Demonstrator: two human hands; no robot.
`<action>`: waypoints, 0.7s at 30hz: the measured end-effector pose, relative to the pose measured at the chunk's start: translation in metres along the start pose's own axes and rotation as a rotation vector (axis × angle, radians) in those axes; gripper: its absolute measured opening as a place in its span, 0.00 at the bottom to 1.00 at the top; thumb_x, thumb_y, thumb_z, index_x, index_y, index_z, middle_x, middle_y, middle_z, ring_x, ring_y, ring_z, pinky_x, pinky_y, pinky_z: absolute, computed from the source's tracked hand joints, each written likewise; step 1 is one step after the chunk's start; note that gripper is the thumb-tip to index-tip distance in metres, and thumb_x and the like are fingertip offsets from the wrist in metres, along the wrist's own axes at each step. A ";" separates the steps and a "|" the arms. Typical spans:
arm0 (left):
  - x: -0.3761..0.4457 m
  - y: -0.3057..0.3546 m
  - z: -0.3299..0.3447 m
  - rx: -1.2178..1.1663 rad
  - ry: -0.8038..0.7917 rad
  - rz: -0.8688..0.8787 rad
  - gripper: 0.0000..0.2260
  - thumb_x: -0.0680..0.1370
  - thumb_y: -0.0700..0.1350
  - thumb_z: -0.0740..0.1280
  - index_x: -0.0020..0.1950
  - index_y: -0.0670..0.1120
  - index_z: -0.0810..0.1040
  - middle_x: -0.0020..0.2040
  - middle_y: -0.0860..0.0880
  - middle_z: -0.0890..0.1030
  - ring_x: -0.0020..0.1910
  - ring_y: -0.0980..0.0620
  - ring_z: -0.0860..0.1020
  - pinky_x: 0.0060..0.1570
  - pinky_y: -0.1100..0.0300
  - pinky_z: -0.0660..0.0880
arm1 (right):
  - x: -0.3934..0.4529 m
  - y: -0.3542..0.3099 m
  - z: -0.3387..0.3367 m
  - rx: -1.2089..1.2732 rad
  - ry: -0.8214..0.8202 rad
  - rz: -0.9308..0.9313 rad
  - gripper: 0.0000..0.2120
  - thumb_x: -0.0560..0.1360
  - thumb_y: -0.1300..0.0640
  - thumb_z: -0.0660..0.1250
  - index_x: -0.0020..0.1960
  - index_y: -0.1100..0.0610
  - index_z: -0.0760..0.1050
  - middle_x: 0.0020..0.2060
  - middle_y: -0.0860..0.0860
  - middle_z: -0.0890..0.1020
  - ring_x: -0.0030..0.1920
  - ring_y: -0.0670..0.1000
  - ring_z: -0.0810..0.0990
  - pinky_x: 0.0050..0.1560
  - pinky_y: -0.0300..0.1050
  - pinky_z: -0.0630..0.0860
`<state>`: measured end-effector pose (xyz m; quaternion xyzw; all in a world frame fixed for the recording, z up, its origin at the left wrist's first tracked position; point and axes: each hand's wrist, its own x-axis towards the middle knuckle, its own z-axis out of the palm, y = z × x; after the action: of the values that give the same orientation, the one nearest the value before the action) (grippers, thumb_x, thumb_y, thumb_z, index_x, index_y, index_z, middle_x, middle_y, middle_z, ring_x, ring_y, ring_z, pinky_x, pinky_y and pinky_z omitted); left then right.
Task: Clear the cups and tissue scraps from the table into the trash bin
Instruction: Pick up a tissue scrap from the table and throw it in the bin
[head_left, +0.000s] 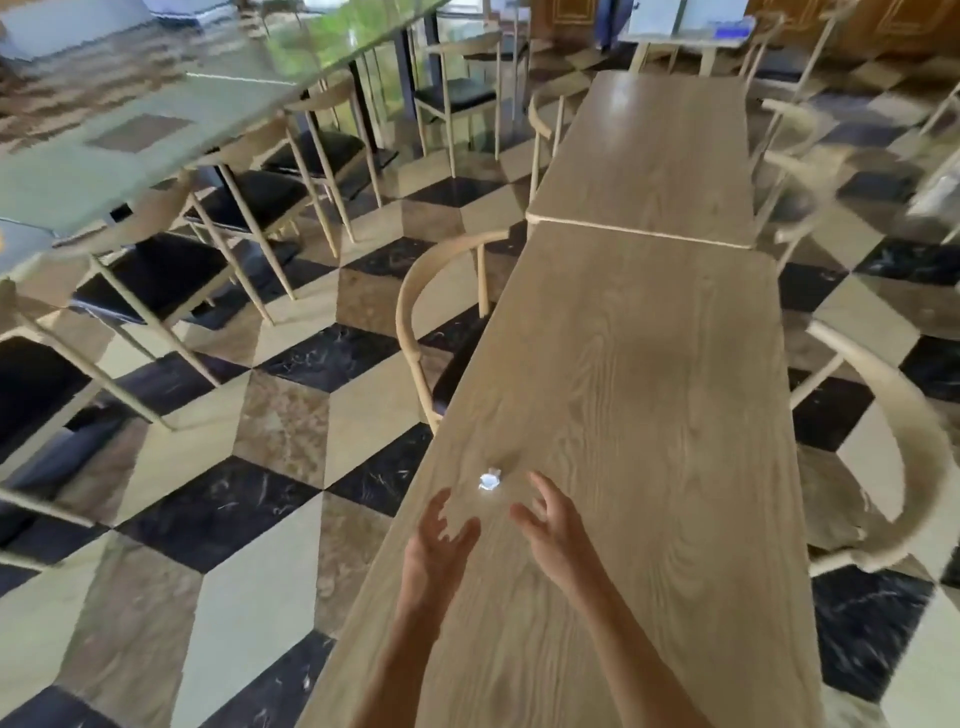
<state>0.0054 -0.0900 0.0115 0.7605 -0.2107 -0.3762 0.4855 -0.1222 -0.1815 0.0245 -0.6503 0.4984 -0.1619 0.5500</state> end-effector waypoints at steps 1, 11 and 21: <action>0.016 -0.003 0.002 0.007 -0.006 -0.021 0.26 0.76 0.44 0.72 0.72 0.49 0.70 0.65 0.52 0.73 0.63 0.50 0.72 0.56 0.57 0.69 | 0.013 0.003 0.006 -0.003 -0.004 0.026 0.28 0.80 0.52 0.64 0.77 0.56 0.61 0.76 0.54 0.67 0.75 0.54 0.67 0.74 0.52 0.66; 0.114 -0.031 0.039 0.164 -0.142 -0.145 0.24 0.75 0.43 0.71 0.70 0.54 0.73 0.56 0.54 0.80 0.54 0.53 0.79 0.53 0.59 0.73 | 0.100 0.034 0.047 0.074 0.005 0.233 0.26 0.79 0.60 0.60 0.76 0.52 0.62 0.75 0.53 0.68 0.75 0.51 0.67 0.74 0.54 0.66; 0.121 -0.044 0.054 0.260 -0.084 -0.114 0.16 0.74 0.34 0.67 0.60 0.46 0.82 0.53 0.45 0.85 0.53 0.47 0.83 0.51 0.55 0.77 | 0.101 0.040 0.067 0.113 0.053 0.251 0.20 0.75 0.73 0.54 0.61 0.63 0.77 0.57 0.56 0.83 0.61 0.51 0.80 0.64 0.49 0.76</action>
<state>0.0373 -0.1845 -0.0858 0.8111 -0.2344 -0.4043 0.3517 -0.0445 -0.2234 -0.0676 -0.5462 0.5804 -0.1367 0.5884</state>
